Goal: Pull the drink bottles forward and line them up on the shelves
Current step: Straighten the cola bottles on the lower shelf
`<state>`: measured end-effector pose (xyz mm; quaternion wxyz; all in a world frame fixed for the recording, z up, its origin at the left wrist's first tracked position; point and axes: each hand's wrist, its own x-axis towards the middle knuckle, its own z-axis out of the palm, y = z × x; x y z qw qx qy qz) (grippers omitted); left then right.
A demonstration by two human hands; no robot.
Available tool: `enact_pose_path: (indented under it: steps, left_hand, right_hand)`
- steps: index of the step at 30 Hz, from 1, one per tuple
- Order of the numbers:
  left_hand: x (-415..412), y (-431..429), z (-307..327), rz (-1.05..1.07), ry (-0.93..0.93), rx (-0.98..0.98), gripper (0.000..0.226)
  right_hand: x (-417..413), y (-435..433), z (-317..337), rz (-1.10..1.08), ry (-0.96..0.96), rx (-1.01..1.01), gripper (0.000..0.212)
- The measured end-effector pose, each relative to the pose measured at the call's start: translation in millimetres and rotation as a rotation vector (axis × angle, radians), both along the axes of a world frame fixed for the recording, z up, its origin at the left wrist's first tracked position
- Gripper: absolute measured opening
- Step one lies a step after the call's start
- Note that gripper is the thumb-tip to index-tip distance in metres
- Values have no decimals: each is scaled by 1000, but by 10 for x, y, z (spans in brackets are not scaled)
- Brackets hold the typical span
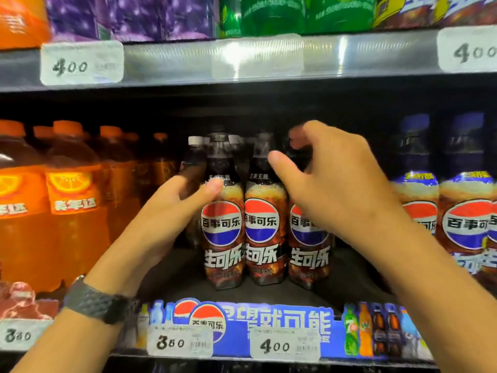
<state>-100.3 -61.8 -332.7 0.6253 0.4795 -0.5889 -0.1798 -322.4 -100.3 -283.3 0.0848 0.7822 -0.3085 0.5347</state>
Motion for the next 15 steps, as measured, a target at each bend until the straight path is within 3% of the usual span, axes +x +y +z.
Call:
enact_pose_path:
  steps: [7,15]
  left_hand:
    - [-29,-203,298,-109,91,-48,35]
    - [-32,-222,257,-159,252,-98,41]
  right_hand:
    - [542,-299,391,-237,302,328,53]
    - [451,-277,433,-139,297,422,40]
